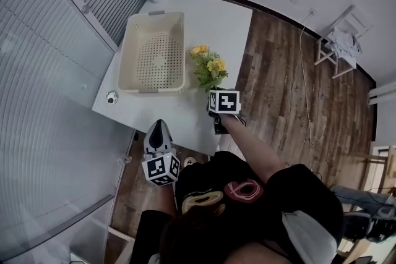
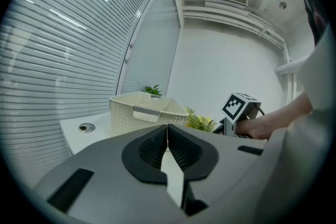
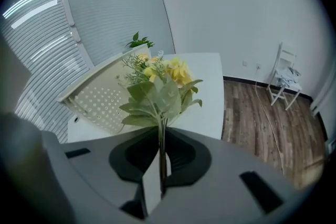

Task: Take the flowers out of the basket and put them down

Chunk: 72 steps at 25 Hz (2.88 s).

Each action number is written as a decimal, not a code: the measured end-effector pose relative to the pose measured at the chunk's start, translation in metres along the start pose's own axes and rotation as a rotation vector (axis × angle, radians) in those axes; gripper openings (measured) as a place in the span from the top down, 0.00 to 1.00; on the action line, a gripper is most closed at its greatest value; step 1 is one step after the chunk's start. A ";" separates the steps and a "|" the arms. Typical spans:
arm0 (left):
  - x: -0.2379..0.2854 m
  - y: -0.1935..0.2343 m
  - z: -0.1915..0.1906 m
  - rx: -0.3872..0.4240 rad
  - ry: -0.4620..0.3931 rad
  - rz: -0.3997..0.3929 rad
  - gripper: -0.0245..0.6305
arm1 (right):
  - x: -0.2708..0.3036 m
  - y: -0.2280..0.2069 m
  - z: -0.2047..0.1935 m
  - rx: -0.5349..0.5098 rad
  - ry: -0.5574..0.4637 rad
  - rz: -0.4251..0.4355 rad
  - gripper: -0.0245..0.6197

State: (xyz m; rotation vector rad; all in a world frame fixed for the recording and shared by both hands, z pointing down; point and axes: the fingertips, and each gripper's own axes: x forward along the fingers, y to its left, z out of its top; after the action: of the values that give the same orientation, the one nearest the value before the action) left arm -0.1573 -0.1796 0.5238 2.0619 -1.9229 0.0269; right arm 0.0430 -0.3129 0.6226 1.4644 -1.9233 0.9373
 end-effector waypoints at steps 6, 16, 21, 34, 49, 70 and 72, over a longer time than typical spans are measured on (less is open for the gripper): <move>-0.001 0.010 0.000 -0.007 0.006 0.048 0.93 | 0.016 -0.002 -0.005 0.007 0.029 0.009 0.90; -0.008 0.019 -0.005 -0.013 0.027 0.101 0.93 | 0.032 0.011 -0.017 0.071 0.084 0.058 0.88; -0.011 0.024 -0.006 -0.019 0.029 0.123 0.93 | 0.037 0.012 -0.024 0.104 0.099 0.060 0.87; -0.015 0.017 -0.008 0.044 0.051 0.085 0.93 | 0.034 0.032 -0.026 0.112 0.065 0.171 0.71; -0.016 0.007 0.002 0.038 0.020 0.041 0.93 | -0.010 0.052 0.012 0.016 -0.079 0.313 0.43; -0.019 -0.030 0.049 0.055 -0.091 -0.082 0.93 | -0.148 0.026 0.027 -0.204 -0.412 0.304 0.43; -0.019 -0.034 0.052 0.058 -0.096 -0.094 0.93 | -0.150 0.019 0.019 -0.210 -0.407 0.287 0.44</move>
State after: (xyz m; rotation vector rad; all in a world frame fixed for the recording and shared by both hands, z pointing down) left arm -0.1368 -0.1729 0.4623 2.2276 -1.8987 -0.0388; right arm 0.0640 -0.2368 0.4918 1.3539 -2.4941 0.5552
